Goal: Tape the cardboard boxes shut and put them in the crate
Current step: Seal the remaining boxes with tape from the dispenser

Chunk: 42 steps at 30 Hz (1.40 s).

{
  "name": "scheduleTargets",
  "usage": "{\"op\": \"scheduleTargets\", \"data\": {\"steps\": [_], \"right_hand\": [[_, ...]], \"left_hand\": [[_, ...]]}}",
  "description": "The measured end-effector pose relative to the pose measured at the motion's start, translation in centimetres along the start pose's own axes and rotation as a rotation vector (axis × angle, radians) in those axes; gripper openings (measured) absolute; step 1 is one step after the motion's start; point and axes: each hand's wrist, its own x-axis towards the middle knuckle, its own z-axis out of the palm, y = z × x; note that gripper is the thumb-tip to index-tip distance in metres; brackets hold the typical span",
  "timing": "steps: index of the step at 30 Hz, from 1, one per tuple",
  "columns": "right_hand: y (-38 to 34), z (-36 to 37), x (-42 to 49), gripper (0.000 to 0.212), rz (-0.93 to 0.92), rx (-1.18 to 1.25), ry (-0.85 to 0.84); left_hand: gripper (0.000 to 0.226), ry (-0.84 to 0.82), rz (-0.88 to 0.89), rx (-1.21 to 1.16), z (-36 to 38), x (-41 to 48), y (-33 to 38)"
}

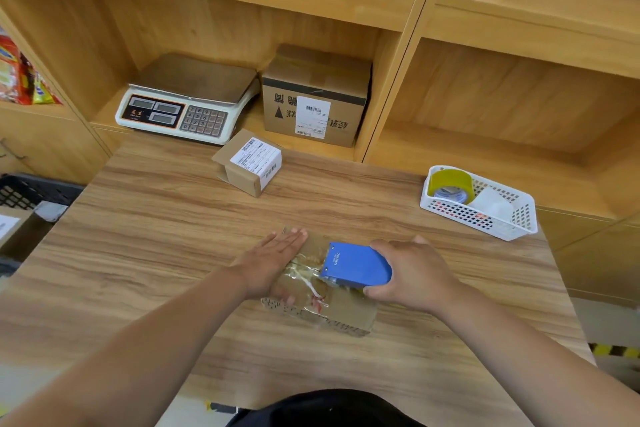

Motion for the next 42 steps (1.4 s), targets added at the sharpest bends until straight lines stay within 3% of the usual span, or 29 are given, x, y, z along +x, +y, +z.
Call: {"op": "scheduleTargets", "data": {"steps": [16, 34, 42], "right_hand": [[7.9, -0.6, -6.3, 0.049, 0.068, 0.093, -0.088], [9.9, 2.8, -5.9, 0.053, 0.026, 0.148, -0.084], [9.4, 5.1, -5.5, 0.052, 0.098, 0.17, -0.145]], "left_hand": [[0.124, 0.015, -0.014, -0.044, 0.4, 0.6, -0.3], [0.122, -0.008, -0.039, -0.027, 0.2, 0.6, 0.0], [0.123, -0.022, -0.049, -0.031, -0.4, 0.3, 0.4]]}}
